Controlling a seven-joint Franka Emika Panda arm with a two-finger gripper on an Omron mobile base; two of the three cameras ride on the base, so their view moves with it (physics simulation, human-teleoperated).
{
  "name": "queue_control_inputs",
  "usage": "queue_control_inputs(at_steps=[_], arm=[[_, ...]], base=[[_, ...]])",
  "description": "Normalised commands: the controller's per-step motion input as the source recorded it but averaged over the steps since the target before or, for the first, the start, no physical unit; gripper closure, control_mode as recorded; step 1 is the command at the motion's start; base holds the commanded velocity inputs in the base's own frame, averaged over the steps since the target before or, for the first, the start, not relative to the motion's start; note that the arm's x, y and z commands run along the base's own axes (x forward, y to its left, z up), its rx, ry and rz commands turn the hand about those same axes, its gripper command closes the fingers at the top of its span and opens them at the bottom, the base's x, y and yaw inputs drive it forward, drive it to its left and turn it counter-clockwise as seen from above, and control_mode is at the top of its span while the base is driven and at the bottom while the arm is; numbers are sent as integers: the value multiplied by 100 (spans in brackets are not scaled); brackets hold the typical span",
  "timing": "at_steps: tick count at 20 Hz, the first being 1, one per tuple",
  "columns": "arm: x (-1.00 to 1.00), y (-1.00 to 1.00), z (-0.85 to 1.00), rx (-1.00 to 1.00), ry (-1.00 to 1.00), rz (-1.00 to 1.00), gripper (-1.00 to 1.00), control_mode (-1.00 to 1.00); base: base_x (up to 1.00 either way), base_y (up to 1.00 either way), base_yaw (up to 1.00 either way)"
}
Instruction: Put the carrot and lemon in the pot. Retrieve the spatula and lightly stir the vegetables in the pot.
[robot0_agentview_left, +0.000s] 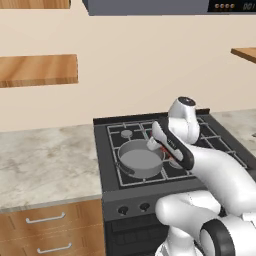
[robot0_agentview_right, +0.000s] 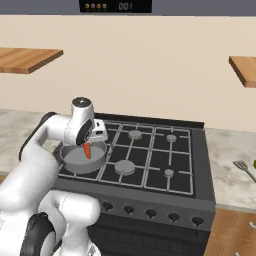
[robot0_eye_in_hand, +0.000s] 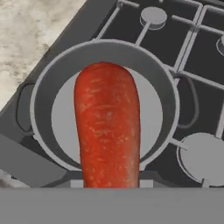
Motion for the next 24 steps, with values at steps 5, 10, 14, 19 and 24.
queue_control_inputs(at_steps=[5, 10, 14, 19, 24], arm=[[29, 37, -17, -2, 39, 0, 100, -100], [23, 51, -32, -5, 19, 0, 100, -100], [21, 7, -28, 0, 1, 0, 100, -100], [38, 0, -21, 0, 0, 0, 100, -100], [32, 0, -50, 0, 0, 0, 100, -100]], base=[[0, 0, 0], [0, 0, 0], [0, 0, 0], [0, 0, 0], [0, 0, 0]])
